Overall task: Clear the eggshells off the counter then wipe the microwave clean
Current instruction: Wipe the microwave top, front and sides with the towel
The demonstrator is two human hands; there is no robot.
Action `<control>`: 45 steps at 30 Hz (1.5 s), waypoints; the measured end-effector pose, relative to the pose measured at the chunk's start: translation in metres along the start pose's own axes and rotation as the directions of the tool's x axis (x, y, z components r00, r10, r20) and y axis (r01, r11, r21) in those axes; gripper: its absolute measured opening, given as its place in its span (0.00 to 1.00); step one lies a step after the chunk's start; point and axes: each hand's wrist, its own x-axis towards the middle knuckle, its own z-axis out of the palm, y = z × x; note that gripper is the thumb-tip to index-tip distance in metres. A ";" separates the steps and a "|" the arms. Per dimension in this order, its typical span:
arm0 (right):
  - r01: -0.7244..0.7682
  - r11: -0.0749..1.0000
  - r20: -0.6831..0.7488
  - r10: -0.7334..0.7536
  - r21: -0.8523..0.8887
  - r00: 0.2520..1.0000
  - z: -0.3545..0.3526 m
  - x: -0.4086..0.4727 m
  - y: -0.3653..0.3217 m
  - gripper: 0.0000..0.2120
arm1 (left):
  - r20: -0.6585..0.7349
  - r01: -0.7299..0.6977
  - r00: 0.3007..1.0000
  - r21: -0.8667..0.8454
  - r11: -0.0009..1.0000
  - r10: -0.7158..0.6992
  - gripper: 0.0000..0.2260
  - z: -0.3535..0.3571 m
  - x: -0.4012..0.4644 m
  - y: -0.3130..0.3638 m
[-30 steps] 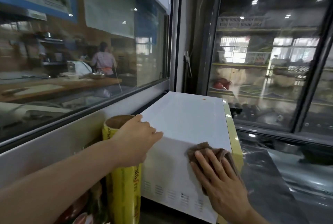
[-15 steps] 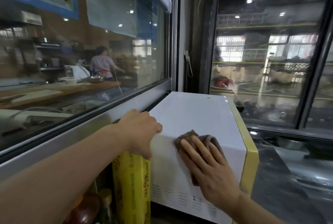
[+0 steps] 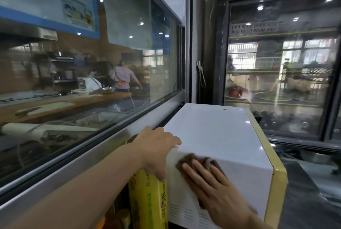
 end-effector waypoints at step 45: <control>-0.043 0.999 0.056 0.041 0.031 0.998 -0.004 -0.013 0.001 0.31 | -0.111 -0.011 0.993 0.237 0.971 0.038 0.30 -0.004 -0.010 0.014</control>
